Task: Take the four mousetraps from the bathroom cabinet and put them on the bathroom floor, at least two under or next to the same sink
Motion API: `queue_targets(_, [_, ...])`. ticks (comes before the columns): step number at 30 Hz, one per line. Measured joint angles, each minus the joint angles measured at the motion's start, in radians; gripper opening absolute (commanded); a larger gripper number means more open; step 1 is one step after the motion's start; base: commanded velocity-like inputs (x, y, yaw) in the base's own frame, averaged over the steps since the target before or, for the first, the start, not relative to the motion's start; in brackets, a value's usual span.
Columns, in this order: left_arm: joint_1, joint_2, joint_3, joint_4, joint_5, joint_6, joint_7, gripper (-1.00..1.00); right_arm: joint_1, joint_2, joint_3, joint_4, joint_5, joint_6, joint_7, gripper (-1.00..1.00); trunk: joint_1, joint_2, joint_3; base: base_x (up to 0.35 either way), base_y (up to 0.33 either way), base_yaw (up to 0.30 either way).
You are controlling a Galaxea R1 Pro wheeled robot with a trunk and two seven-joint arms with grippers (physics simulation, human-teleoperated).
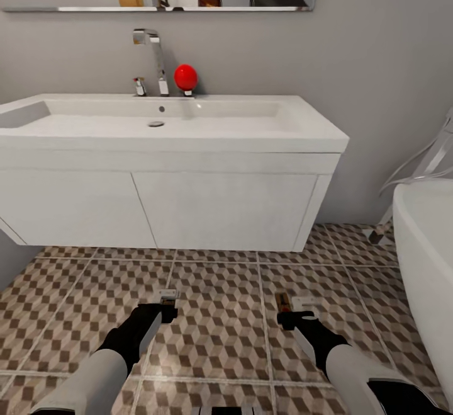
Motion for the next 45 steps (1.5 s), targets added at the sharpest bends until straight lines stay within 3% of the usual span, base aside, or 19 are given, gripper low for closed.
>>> queue_targets(29, [0.0,0.003,0.0,0.002,0.0,-0.007,0.0,-1.0,0.0,0.0,0.001,-0.013,0.006,-0.069,-0.001,-1.0,0.013,-0.007,-0.112,0.0,0.0,0.0])
queue_targets(37, [0.0,-0.001,-0.001,-0.002,-0.002,-0.147,-0.001,-1.0,0.001,0.0,0.003,-0.015,0.012,-0.128,-0.001,-1.0,0.017,-0.009,-0.143,0.0,0.0,0.0])
queue_targets(45, [0.0,-0.001,-0.001,-0.002,-0.004,-0.169,-0.001,-1.0,0.001,0.001,0.004,-0.014,0.011,-0.191,-0.001,-1.0,0.02,-0.011,-0.174,0.0,0.0,0.0])
